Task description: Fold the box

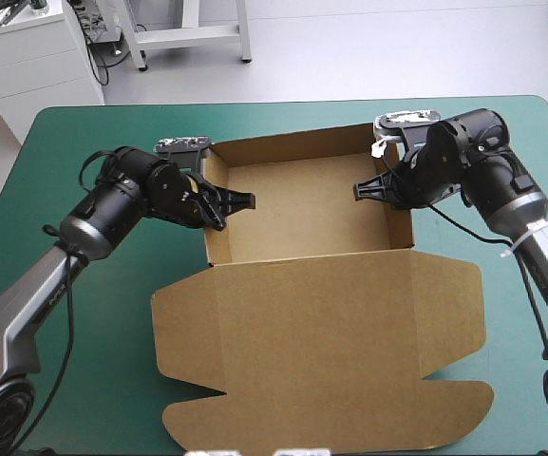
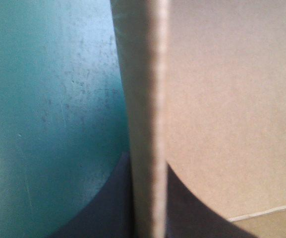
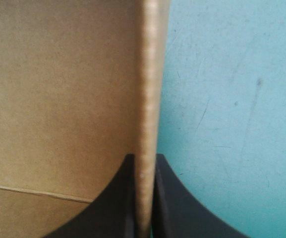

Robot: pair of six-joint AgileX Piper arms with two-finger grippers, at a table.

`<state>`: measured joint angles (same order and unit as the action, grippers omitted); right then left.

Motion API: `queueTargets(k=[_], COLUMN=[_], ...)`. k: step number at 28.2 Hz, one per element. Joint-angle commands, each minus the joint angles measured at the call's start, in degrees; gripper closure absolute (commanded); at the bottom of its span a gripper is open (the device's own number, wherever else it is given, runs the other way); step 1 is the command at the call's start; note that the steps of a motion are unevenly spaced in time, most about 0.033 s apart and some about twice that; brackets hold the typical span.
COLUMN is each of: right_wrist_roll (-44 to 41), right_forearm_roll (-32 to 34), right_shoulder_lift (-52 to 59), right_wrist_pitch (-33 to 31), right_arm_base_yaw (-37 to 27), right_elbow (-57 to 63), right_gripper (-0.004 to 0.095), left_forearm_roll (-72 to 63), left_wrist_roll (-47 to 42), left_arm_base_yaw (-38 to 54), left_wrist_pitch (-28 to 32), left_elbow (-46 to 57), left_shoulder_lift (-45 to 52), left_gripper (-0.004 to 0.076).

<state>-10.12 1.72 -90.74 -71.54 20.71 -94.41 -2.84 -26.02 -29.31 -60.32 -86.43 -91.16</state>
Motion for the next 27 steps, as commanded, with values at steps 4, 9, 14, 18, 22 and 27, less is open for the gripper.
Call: queueTargets(k=[4, 9, 14, 18, 22, 27], right_wrist_roll=[3.4, 4.7, 4.8, 4.8, 5.2, 5.9], right_forearm_roll=[1.3, -1.7, -1.7, -1.7, -1.7, -2.4], right_shoulder_lift=[-3.0, -5.8, -7.8, -8.8, -9.2, -9.2], right_wrist_pitch=[0.0, 0.8, 0.9, 1.2, 1.5, 1.2], right_arm_base_yaw=[-5.5, -6.2, -6.2, -6.6, -6.7, -6.7], right_elbow=[5.4, 5.5, 5.5, 5.5, 5.5, 5.5], right_gripper=[0.093, 0.0931, 0.0931, 0.0931, 0.0921, 0.0756], left_forearm_roll=[1.2, 1.1, 1.2, 2.2, 2.8, 2.8], left_wrist_roll=[1.6, 1.6, 2.3, 2.3, 4.8, 5.5], left_arm_base_yaw=[-0.5, -0.5, -0.5, -0.5, -0.5, -0.5], left_wrist_pitch=[-1.6, -3.2, -4.8, -4.9, -4.8, -4.1], left_elbow=[-6.0, -9.0, -10.8, -10.8, -10.8, -10.8], left_shoulder_lift=[-5.8, -10.5, -13.2, -14.0, -14.5, -14.5], left_gripper=[0.0756, 0.0756, 0.0756, 0.0756, 0.0752, 0.0638])
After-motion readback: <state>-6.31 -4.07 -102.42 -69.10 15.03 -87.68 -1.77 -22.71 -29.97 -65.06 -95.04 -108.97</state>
